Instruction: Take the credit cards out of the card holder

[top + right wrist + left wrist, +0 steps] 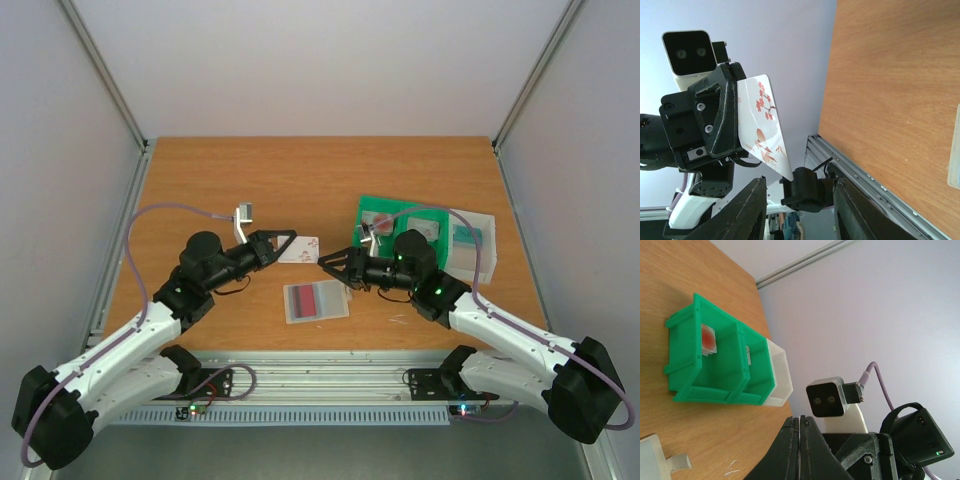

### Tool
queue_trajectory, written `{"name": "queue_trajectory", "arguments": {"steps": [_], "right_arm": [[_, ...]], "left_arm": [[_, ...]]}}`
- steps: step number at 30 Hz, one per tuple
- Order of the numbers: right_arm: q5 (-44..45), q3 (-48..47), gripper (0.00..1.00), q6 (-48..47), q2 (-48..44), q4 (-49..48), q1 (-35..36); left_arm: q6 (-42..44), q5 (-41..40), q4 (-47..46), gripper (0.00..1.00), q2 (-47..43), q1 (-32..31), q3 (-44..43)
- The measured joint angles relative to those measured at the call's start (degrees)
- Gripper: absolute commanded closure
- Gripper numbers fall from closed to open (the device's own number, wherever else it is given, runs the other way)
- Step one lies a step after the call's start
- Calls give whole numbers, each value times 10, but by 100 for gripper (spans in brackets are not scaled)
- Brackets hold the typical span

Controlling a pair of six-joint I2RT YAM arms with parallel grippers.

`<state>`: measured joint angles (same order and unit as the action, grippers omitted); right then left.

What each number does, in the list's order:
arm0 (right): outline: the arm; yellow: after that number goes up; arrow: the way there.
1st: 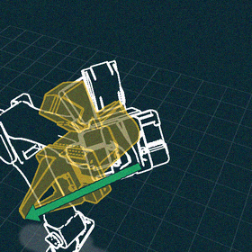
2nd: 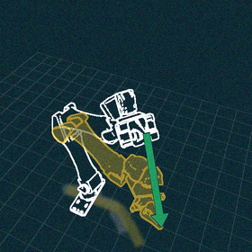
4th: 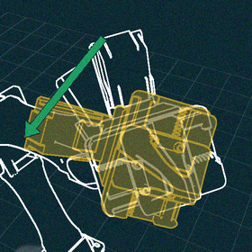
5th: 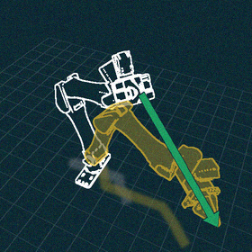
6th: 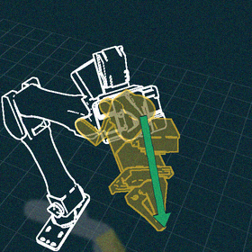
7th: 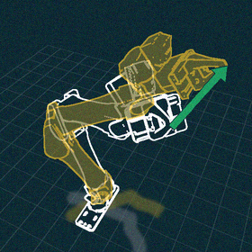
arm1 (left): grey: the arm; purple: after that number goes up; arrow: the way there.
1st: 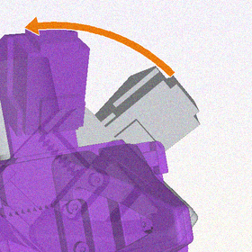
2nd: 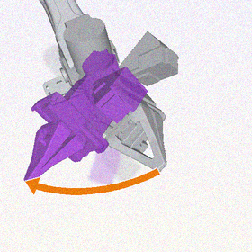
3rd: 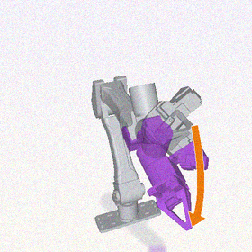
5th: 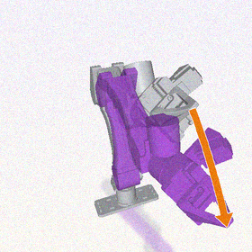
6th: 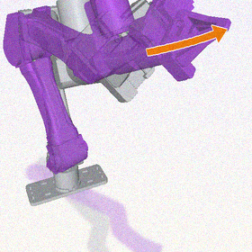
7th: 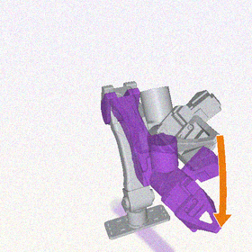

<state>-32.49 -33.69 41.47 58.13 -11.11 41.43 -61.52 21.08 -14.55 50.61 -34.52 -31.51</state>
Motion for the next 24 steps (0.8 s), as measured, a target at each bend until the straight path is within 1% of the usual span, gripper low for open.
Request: {"name": "queue_trajectory", "arguments": {"steps": [3, 7, 17, 19, 22, 23, 24], "right_arm": [[-1, 0, 62, 4, 3, -6, 0], [-1, 0, 67, 11, 16, -22, 0], [-3, 0, 74, 18, 23, -47, 0], [-3, 0, 77, 20, 23, -51, 0], [-3, 0, 84, 25, 23, -61, 0], [-3, 0, 87, 27, 23, -64, 1], [-3, 0, 91, 27, 23, -65, 0]], "left_arm": [[0, -2, -5, 100, 0, 0, 3], [-5, -2, -17, 100, 3, 0, 3], [-22, -2, -39, 100, 12, 0, 9], [-24, -2, -45, 100, 14, 0, 12], [-26, -1, -50, 100, 22, 0, 12], [-27, 0, -53, 100, 25, 0, 13], [-28, 0, -56, 100, 28, 0, 14]]}}
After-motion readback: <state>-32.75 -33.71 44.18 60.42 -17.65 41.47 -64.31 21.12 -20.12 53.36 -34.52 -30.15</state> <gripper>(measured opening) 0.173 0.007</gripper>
